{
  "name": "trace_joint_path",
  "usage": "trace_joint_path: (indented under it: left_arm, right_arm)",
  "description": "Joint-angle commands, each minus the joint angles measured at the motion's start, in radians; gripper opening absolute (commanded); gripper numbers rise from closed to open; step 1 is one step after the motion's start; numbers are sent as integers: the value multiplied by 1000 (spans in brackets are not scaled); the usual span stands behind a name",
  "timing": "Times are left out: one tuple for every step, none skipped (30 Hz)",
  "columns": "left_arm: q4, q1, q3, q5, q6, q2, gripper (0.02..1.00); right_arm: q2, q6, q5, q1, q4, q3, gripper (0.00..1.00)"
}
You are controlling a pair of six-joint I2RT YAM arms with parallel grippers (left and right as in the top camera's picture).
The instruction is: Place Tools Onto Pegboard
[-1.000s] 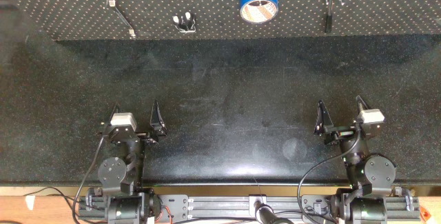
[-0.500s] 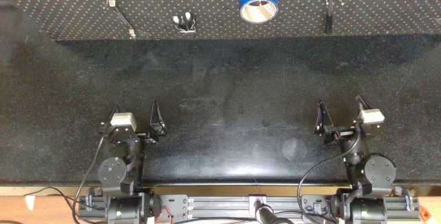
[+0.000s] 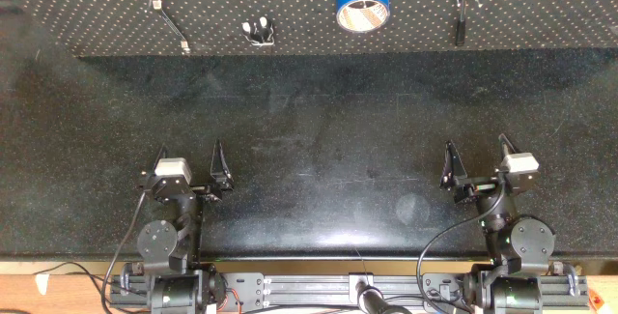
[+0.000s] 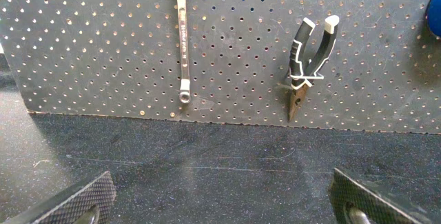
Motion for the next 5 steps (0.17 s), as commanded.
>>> trace_joint_path:
  left_arm:
    - [-7,4,-2,11,9,-10,996]
    - [-7,4,-2,11,9,-10,996]
    - [-8,4,-2,11,9,-10,996]
    - [-7,4,-2,11,9,-10,996]
    - [-7,4,-2,11,9,-10,996]
  right_arm:
    - [-11,22,16,5,-6,-3,967]
    - [-11,22,16,5,-6,-3,969]
    - [-11,22,16,5,-6,-3,969]
    - [-11,22,16,5,-6,-3,969]
    - [-11,22,16,5,-6,-3,969]
